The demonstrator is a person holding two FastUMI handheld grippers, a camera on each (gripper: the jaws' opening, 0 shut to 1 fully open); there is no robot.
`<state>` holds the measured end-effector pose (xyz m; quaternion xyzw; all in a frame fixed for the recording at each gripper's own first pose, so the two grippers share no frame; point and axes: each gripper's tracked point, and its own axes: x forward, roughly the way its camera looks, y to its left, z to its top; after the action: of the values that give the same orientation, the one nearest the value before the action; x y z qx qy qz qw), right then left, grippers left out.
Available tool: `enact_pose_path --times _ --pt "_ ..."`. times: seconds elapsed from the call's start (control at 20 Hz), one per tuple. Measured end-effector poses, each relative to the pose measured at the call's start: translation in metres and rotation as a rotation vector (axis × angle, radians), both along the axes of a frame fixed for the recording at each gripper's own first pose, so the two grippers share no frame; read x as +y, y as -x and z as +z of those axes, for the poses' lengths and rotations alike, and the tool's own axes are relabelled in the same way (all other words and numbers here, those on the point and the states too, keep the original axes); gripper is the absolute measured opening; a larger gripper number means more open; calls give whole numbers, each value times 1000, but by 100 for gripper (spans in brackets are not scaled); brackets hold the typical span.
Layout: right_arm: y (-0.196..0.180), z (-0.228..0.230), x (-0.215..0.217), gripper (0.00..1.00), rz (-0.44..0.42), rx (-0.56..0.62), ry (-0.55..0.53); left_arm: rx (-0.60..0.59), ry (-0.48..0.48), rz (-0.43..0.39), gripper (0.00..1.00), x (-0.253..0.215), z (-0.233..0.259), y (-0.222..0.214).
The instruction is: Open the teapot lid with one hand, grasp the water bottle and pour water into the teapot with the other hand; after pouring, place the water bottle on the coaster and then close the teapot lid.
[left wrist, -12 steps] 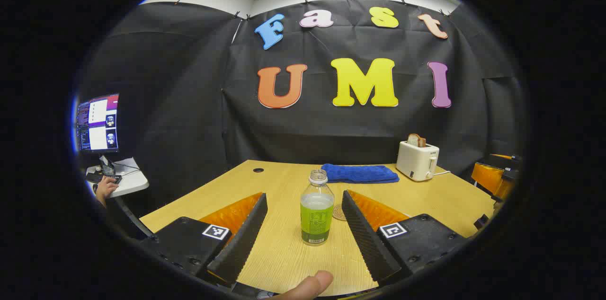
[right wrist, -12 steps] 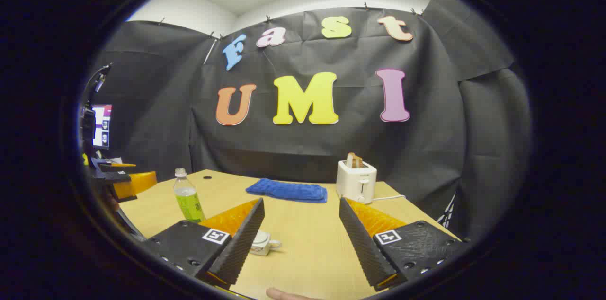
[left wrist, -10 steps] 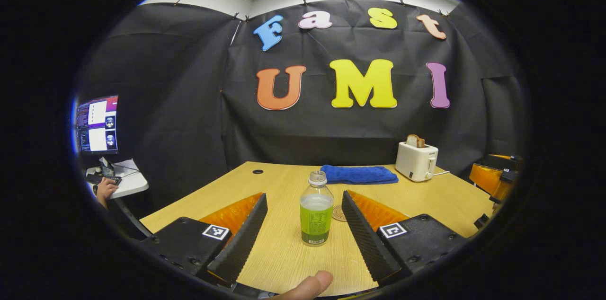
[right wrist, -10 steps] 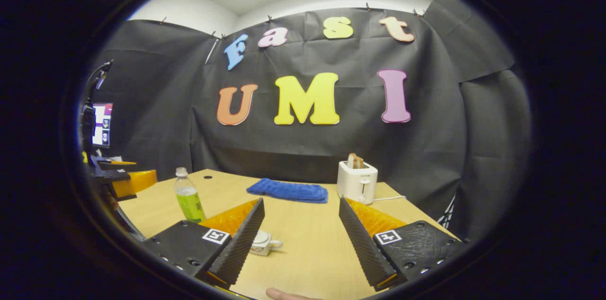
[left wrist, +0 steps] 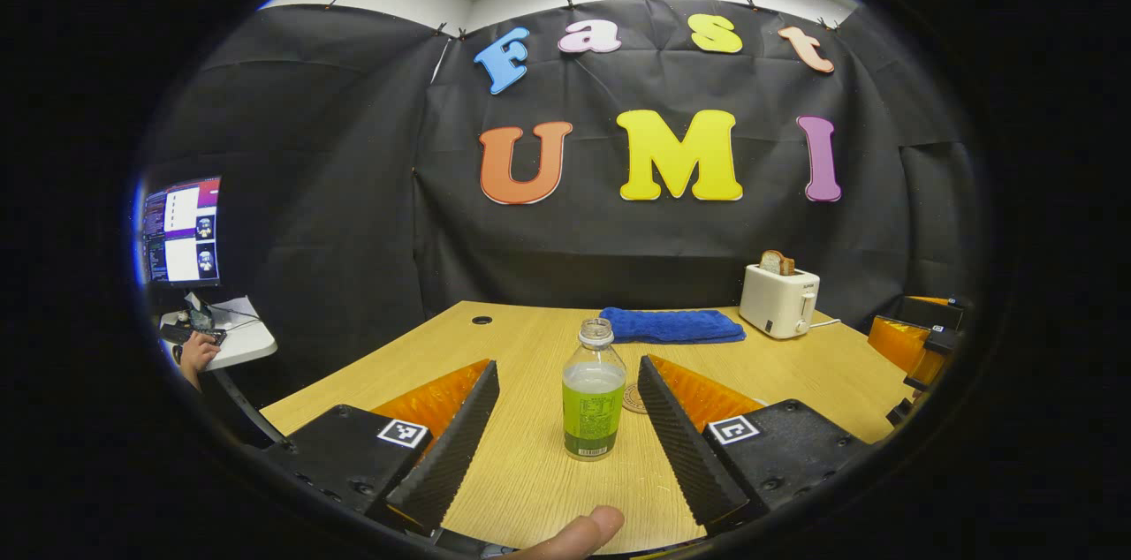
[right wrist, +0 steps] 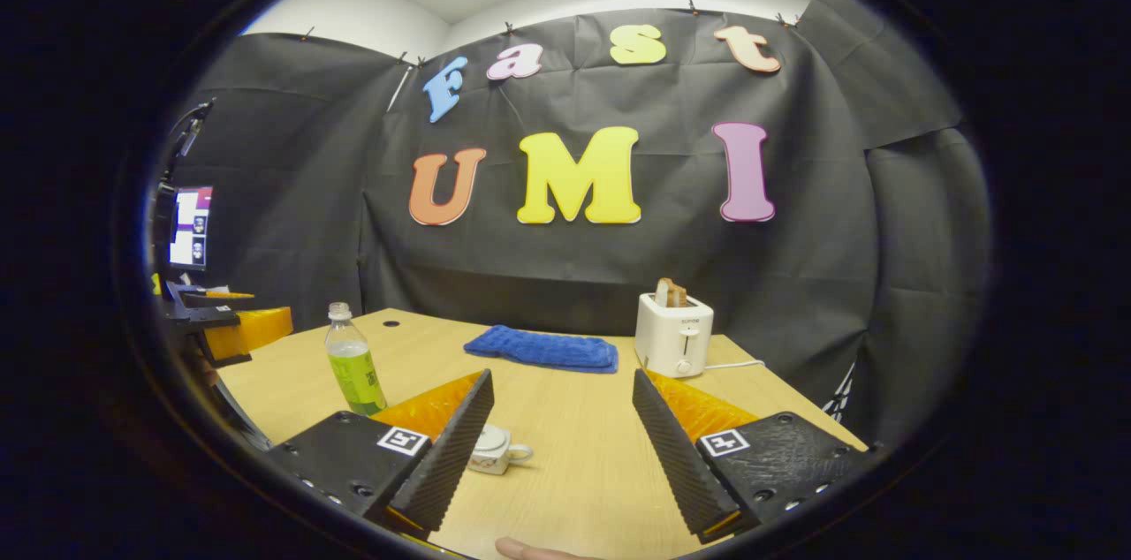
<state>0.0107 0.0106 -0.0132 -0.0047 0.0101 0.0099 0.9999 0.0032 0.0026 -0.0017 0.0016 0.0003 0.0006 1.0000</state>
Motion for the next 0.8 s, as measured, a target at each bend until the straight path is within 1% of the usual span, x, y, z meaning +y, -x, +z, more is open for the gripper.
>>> enact_pose_path --times 0.15,0.2,0.25,0.35,0.4,0.45,0.5,0.6,0.65,0.75,0.8 --pt "-5 -2 8 95 19 -12 -5 5 -6 4 99 2 -2 -3" --pt "-8 -4 13 93 30 -21 -2 5 -8 7 99 3 -3 -2" --pt "-12 -5 18 95 42 -42 6 6 -9 9 99 5 -2 -3" --pt "-26 -14 32 97 64 -62 23 7 -10 12 99 6 -3 -3" --pt "-34 -22 41 96 81 -58 20 7 -10 13 99 6 -4 -4" --pt "-41 -30 49 96 94 -51 8 8 -12 15 99 7 -5 -5" --pt "-51 -40 51 95 88 -34 -6 10 -15 17 99 8 -6 -6" --pt "-72 -67 56 94 68 34 -14 18 -20 22 99 10 -8 -8" --pt "-80 -79 62 94 75 73 -18 22 -20 25 99 11 -9 -10" --pt "-92 -97 73 86 93 123 -20 28 -15 30 99 14 -12 -11" --pt "-95 -101 75 80 97 133 -19 31 -12 31 99 16 -12 -12"
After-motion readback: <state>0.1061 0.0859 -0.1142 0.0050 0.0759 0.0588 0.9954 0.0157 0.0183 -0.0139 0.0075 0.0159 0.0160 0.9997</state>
